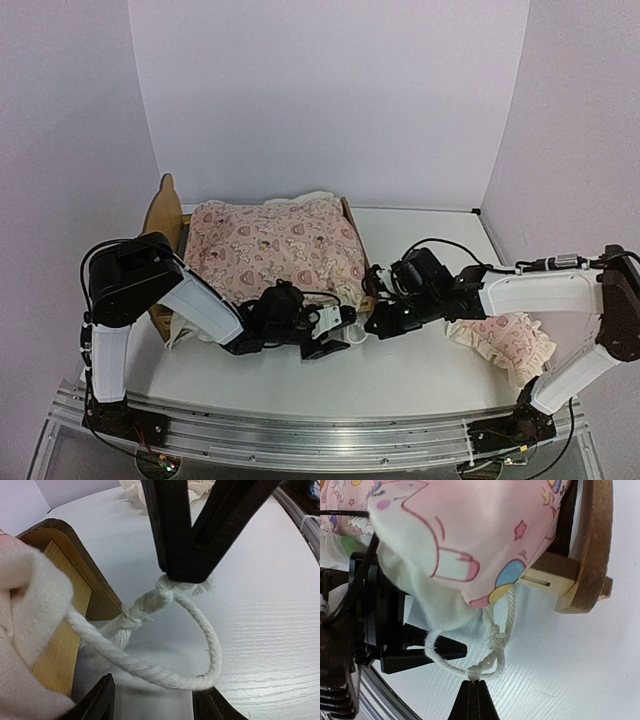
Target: Set up the pet bed
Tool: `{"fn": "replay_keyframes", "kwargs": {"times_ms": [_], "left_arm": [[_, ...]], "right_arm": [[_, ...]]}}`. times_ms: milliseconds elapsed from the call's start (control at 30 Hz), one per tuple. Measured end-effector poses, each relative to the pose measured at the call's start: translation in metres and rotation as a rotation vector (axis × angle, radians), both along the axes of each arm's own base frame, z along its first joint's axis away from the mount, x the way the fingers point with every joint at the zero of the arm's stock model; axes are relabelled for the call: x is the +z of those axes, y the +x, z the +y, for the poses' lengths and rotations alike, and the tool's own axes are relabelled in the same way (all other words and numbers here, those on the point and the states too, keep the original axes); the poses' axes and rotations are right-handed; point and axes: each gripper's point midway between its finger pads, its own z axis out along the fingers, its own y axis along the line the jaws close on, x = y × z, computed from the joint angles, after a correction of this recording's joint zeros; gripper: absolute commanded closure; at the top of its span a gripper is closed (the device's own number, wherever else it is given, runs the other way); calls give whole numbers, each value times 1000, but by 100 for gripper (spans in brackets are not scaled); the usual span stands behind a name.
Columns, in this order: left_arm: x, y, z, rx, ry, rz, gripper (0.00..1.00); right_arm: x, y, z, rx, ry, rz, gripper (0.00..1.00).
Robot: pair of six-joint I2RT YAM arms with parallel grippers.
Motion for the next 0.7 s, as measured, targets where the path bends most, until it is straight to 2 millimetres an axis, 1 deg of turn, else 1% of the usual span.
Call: {"fn": "replay_keyframes", "kwargs": {"times_ms": [200,267,367,467,533,633,700], "left_arm": [[-5,10,-3,9,12,-79,48],[-7,11,-4,5,15,-99,52],[-5,13,-5,-4,13,-138,61],[5,14,-7,-21,-24,-210,62],[11,13,-4,-30,-50,-264,62],[11,12,2,-33,-54,-321,62],[13,14,3,-37,-54,-352,63]], "right_arm": [[-1,-8,4,28,22,40,100],[-1,-10,6,36,27,48,100],[-3,-10,6,39,27,56,100],[-7,-9,4,34,17,63,100],[-11,-8,3,30,9,67,100],[-14,-7,2,26,-1,71,100],[-16,-7,1,26,-4,72,100]]}}
